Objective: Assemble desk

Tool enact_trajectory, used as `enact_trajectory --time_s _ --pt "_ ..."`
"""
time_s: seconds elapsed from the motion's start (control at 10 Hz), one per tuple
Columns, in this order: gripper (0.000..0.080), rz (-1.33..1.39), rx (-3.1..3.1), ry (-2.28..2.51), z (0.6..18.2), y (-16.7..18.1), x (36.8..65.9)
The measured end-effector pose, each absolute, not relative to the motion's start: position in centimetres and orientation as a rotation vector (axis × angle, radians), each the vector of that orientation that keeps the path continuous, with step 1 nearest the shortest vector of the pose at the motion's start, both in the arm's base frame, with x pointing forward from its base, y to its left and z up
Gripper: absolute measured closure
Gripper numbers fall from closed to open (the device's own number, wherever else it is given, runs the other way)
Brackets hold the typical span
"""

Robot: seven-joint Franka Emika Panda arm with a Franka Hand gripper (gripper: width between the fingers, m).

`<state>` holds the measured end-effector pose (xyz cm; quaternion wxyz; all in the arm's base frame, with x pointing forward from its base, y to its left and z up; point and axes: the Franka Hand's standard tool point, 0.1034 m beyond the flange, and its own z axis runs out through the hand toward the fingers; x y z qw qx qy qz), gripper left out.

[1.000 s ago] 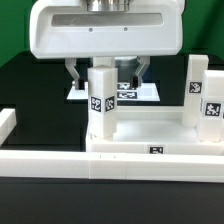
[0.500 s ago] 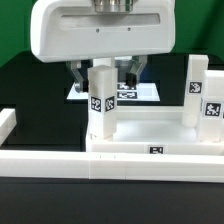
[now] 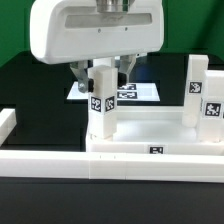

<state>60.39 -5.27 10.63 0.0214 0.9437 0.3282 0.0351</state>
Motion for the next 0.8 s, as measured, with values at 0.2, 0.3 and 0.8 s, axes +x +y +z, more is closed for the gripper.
enact_trajectory --time_s 0.2,0.3,0.8 --pt "0.0511 0.11 2.934 0.994 10.64 -5.27 60.39" --pt "0.051 0.11 2.941 0.974 10.64 -5.28 60.39" --pt "0.051 0.124 3.064 0.562 10.54 -5.48 60.36"
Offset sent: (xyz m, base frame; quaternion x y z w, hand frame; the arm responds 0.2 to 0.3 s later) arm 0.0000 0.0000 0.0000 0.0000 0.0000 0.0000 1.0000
